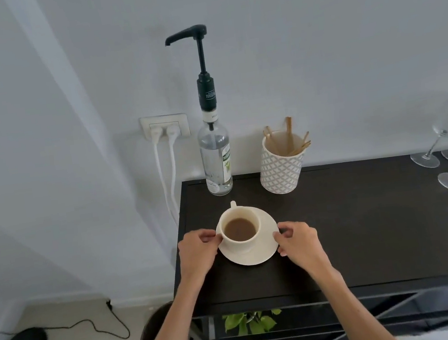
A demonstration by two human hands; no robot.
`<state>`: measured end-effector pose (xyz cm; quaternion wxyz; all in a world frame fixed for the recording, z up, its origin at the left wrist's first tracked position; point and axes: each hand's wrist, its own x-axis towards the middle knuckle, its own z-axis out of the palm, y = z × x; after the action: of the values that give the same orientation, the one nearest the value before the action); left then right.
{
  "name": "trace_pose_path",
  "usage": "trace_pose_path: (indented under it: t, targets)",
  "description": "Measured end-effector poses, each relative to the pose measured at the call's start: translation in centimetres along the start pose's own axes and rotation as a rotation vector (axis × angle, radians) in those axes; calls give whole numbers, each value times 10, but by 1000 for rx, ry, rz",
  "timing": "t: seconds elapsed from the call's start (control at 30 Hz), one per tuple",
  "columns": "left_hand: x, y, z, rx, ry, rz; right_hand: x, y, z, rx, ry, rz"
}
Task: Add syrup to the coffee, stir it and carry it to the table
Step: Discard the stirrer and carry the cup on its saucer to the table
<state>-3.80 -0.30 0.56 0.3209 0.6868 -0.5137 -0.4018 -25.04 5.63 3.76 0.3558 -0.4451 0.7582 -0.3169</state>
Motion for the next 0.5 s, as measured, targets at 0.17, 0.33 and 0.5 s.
trace_pose_path:
  t: [0.17,0.33,0.5]
  targets:
    - [3,2,6,-8,10,-43,8,2,0,-34,-20,-7]
    - [3,2,13,13,30,-28,19,10,2,2,-33,33]
    - [10,-2,13,-9,1,-70,27,17,2,55,-48,45]
